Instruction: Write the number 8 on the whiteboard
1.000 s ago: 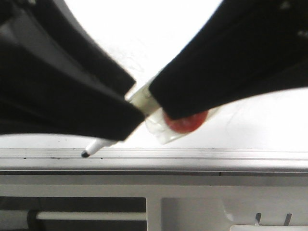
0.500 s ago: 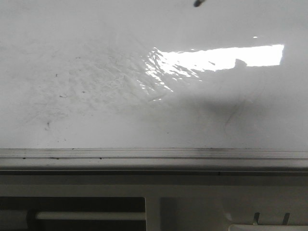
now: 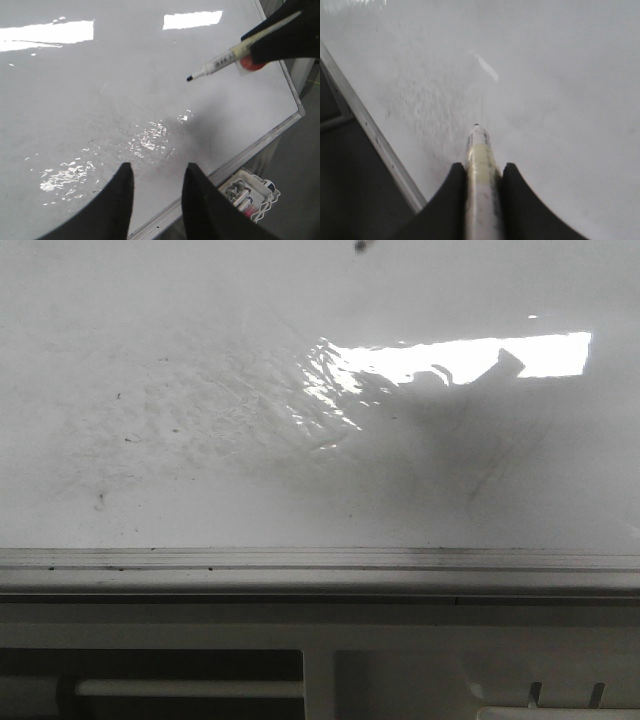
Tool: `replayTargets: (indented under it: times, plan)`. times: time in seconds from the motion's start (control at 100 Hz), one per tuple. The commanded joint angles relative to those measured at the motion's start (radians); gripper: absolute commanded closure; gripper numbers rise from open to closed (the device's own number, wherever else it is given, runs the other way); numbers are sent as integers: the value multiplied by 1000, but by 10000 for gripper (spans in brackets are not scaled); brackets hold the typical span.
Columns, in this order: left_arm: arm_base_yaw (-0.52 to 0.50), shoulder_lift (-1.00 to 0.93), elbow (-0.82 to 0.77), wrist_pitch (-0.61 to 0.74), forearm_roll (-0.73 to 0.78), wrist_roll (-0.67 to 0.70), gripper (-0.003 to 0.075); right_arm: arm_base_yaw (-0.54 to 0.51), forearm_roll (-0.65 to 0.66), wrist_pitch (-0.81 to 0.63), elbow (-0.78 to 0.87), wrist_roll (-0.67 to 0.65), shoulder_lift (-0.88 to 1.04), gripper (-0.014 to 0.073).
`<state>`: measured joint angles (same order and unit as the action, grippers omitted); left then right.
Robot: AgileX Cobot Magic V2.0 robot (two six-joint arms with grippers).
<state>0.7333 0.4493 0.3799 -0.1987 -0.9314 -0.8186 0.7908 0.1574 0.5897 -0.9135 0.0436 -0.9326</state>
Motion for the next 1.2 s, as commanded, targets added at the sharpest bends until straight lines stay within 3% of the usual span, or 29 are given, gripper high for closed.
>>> replayTargets:
  times: [0.0, 0.04, 0.17, 0.37, 0.71, 0.88, 1.19]
  plan:
    - [-1, 13, 28, 32, -21, 6, 691, -5, 52, 2, -24, -9, -1, 652]
    - [-1, 13, 28, 30, -21, 4, 741, -5, 64, 22, -24, -27, -1, 652]
    - [-1, 13, 28, 30, -18, 0, 741, -5, 122, 42, -24, -140, 1, 652]
    - [-1, 13, 28, 32, -18, 0, 741, -5, 317, 87, -24, -333, -23, 652]
    - [-1, 13, 28, 32, -18, 0, 741, -5, 316, 64, -24, -337, -101, 652]
    - [-1, 13, 28, 32, -18, 0, 741, -1, 252, 20, -24, -337, -121, 658]
    - [-1, 13, 28, 32, -18, 0, 741, 21, 264, 224, -24, -325, -102, 657]
